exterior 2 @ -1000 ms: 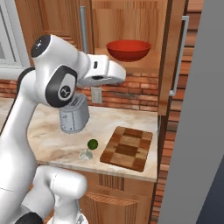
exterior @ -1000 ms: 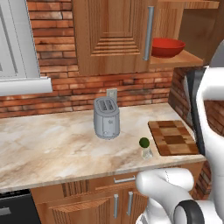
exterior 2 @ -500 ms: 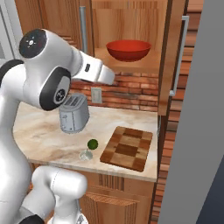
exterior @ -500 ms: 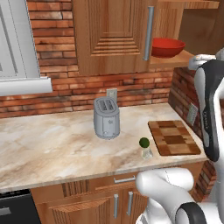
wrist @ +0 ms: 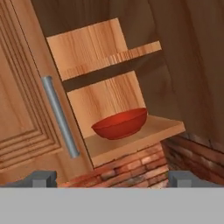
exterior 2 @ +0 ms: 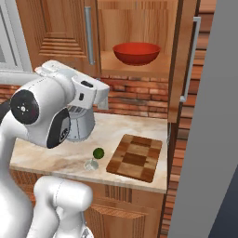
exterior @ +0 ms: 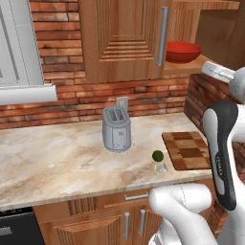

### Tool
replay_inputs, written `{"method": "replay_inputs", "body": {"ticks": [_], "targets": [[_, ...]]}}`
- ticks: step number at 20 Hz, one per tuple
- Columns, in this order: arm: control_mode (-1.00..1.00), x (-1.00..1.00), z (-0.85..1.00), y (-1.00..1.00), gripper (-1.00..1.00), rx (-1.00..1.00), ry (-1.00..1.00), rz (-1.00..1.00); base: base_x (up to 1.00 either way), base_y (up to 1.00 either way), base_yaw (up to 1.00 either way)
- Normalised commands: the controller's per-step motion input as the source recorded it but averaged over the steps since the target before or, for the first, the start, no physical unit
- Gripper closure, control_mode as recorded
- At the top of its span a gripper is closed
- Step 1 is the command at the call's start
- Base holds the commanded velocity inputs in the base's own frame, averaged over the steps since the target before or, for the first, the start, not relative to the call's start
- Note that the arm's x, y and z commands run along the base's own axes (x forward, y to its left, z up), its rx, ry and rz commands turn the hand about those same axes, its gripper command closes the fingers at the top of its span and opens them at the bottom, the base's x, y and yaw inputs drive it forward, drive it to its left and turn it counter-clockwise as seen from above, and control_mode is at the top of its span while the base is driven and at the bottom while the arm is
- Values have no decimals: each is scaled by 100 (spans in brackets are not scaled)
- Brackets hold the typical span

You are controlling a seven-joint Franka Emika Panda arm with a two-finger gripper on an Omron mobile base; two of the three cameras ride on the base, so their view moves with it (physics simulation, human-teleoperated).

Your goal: Open the cabinet. Place the bowl and condiment on the counter. Then place the lime and garlic on the cutting board.

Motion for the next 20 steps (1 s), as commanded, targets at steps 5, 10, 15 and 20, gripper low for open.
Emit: {"method": "replay_inputs", "body": {"ticks": [5, 10, 15, 20], "targets": [[-100, 0, 44, 11, -100, 8, -8, 0, 0, 0, 0], [-100, 1, 43, 21, -100, 15, 0, 0, 0, 0, 0], [-100, 0, 27, 18, -100, 7, 4, 0, 0, 0, 0], [-100, 0, 6, 6, -100, 0, 14, 6, 0, 0, 0]]}}
